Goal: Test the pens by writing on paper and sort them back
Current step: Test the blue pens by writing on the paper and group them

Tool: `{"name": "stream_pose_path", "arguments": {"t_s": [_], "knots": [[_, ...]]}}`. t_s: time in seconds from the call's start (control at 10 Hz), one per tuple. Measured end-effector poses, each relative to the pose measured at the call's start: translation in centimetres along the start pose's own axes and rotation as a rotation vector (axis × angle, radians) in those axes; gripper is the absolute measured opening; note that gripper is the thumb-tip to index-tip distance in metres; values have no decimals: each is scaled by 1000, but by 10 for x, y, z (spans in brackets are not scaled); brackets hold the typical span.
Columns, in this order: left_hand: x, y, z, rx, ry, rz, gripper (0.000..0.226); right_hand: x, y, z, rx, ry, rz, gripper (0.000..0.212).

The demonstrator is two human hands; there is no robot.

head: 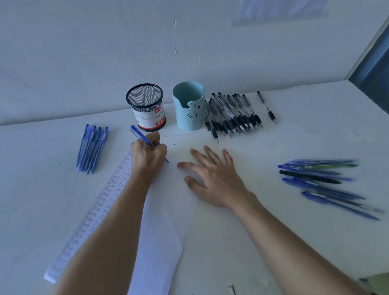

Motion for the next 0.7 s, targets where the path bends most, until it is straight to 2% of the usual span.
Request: {"name": "stream_pose_path", "arguments": {"t_s": [0.3, 0.7], "knots": [[-5, 4, -1, 3, -10, -20, 33, 0, 0, 1, -3, 3, -2, 45], [-9, 5, -6, 44, -12, -71, 25, 0, -1, 0, -9, -6, -4, 44]]}}
Point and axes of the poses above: each hand's wrist, its own y-axis away from the middle knuckle, its own z-axis out of the back of the hand, x = y × z, the point moved 10 cm from there along -y, towards the middle knuckle, and after that the axes turned 8 degrees about y, right-handed, at the moved point
